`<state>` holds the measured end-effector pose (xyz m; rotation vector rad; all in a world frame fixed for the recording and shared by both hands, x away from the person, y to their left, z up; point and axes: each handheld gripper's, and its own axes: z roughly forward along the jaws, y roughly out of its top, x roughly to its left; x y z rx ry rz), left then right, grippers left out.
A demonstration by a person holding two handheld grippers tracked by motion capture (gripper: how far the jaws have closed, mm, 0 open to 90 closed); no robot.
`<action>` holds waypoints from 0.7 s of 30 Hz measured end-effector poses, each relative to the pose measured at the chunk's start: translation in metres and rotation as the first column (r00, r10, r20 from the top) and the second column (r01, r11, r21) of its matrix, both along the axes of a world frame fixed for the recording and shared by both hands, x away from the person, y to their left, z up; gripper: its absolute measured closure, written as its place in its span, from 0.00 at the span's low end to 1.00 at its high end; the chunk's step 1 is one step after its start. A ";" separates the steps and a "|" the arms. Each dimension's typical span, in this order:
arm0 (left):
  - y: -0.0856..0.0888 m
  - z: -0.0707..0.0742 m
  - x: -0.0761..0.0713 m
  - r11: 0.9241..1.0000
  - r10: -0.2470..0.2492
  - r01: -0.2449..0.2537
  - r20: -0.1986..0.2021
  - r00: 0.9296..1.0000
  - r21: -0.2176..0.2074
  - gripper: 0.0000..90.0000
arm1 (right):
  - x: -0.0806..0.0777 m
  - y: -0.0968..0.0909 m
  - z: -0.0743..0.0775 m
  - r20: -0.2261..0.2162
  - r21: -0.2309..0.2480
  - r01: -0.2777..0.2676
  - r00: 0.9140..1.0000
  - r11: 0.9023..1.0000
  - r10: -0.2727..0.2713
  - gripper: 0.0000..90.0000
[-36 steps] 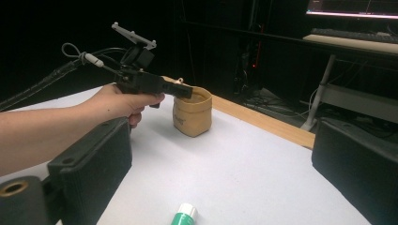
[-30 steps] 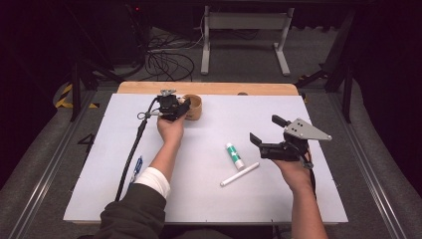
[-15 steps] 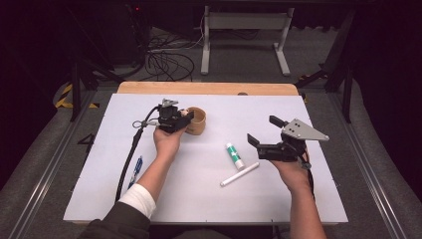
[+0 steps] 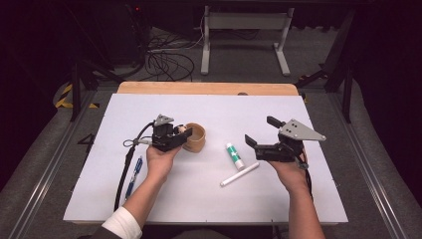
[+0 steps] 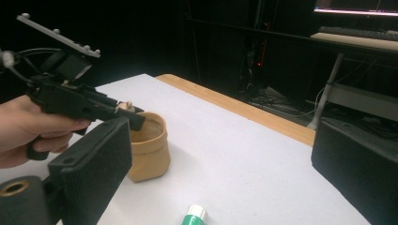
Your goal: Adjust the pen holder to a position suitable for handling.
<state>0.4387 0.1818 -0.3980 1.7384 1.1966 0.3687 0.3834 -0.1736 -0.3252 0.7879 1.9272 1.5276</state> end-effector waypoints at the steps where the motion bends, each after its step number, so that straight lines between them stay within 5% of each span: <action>1: 0.000 0.000 -0.003 1.000 -0.003 0.003 -0.002 1.000 0.002 0.62 | 0.000 0.001 0.000 -0.001 -0.001 -0.001 1.000 1.000 0.001 0.07; 21: 0.003 -0.003 -0.028 0.999 -0.047 0.047 -0.001 0.999 -0.021 0.62 | 0.002 0.005 -0.004 -0.024 -0.010 0.005 1.000 1.000 -0.005 0.08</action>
